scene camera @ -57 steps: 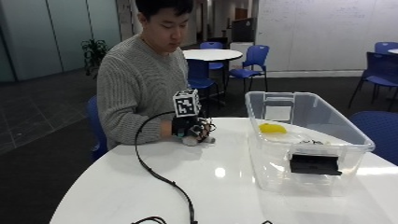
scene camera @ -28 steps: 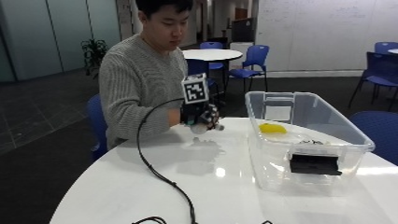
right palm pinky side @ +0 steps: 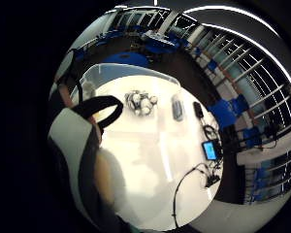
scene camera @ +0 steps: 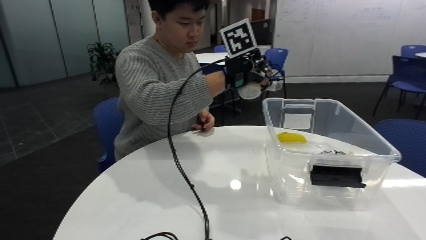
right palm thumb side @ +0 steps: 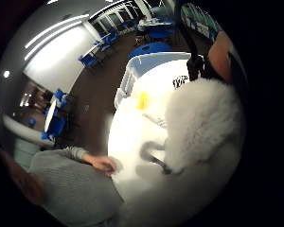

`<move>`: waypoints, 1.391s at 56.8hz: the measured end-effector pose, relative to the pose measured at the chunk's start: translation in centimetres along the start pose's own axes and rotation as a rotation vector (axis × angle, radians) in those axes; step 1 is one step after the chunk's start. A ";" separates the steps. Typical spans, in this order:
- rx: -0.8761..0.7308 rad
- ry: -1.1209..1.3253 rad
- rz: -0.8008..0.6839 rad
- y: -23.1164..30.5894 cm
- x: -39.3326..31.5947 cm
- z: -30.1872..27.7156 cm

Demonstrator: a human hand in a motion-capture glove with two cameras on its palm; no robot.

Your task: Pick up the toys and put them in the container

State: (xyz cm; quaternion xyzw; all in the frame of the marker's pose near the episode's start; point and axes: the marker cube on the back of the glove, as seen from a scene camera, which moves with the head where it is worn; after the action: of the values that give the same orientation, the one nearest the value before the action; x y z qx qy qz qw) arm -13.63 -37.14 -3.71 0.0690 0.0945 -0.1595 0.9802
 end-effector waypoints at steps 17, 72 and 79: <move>-0.189 0.188 0.105 -8.6 0.6 8.4; -0.451 -0.093 0.063 -9.9 -2.2 12.7; -0.436 -0.073 0.048 -8.1 -2.0 11.4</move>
State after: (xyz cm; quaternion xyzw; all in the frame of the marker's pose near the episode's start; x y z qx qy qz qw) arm -16.26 -46.08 6.89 -0.1480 0.0896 -0.1142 0.9783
